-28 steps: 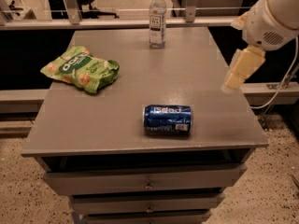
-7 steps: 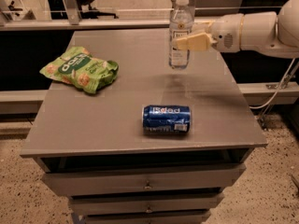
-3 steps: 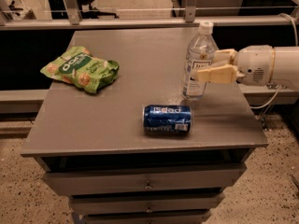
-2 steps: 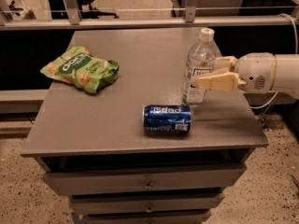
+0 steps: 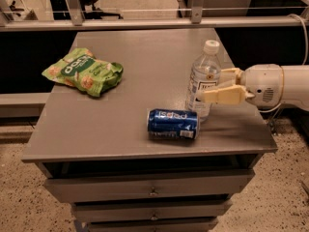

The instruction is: Move blue plastic bottle near pepsi can

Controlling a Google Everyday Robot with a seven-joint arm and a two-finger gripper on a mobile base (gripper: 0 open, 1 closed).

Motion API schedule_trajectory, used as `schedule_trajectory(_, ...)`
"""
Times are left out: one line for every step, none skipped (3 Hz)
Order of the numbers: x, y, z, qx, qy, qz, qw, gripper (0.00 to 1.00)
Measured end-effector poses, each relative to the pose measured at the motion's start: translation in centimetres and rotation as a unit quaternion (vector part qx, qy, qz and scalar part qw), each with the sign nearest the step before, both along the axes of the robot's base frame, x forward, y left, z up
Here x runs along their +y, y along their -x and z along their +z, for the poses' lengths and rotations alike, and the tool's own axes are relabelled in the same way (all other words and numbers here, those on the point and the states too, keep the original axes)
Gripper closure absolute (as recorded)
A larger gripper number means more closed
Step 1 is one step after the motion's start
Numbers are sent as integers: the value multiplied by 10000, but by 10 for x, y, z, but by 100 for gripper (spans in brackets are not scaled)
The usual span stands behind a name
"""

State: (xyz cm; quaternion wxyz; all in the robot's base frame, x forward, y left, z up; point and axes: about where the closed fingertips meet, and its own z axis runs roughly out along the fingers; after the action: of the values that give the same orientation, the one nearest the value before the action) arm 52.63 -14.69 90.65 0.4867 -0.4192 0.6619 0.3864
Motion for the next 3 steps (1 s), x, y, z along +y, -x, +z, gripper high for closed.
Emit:
schedule_trajectory(2, 4, -6, 49, 7, 89, 9999, 35)
schedule_trajectory(4, 8, -9, 83, 19, 167, 9998, 12)
schedule_trajectory(4, 11, -10, 97, 32, 209, 9997, 0)
